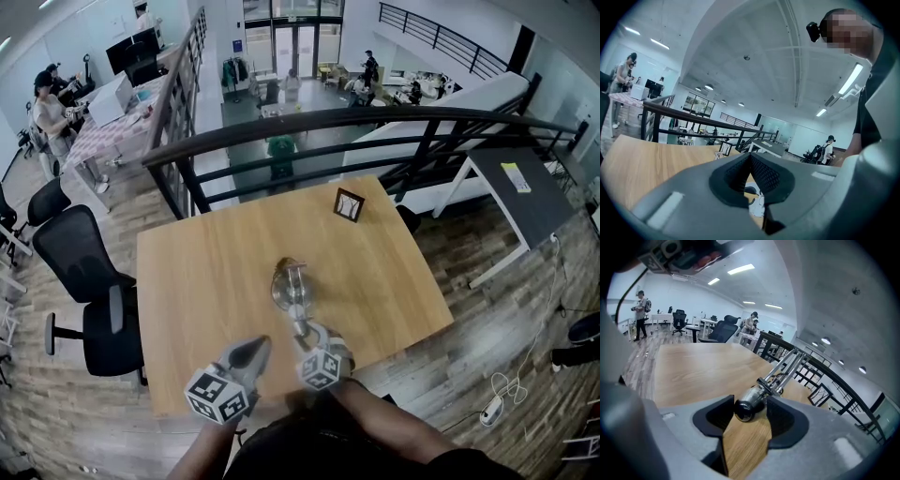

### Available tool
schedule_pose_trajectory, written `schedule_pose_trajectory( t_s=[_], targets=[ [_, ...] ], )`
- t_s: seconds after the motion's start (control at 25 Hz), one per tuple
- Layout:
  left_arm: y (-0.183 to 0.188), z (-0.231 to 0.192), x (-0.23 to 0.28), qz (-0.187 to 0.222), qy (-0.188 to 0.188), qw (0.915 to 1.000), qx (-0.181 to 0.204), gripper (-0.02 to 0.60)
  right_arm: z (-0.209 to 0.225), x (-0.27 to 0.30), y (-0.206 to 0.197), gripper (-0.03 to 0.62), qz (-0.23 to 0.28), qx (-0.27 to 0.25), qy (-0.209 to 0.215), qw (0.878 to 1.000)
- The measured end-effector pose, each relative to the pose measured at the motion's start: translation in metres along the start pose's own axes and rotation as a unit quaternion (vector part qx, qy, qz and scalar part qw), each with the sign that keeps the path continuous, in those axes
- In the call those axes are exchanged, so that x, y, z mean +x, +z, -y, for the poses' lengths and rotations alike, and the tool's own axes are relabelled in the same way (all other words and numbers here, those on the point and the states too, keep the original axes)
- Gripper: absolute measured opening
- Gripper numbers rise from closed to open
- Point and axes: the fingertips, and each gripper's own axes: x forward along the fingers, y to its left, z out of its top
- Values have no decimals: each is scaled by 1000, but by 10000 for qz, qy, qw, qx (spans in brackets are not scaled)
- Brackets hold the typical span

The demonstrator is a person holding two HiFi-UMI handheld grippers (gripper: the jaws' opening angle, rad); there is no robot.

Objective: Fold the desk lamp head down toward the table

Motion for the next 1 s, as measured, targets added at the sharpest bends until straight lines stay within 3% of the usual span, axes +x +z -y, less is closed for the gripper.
schedule_pose_trajectory(
  t_s=[0.4, 0.72, 1.0],
  targets=[
    [21, 3, 4, 329, -117, 9994, 65, 2, 40, -57, 75, 196, 625, 777, 145, 9949],
    [56, 15, 3, 721, -232, 9967, 277, 2, 82, -126, 167, 15, 1646, 846, 87, 9827],
    [73, 25, 0, 989, -307, 9940, 351, 2, 89, -161, 211, 3, 2170, 906, 230, 9717]
  ],
)
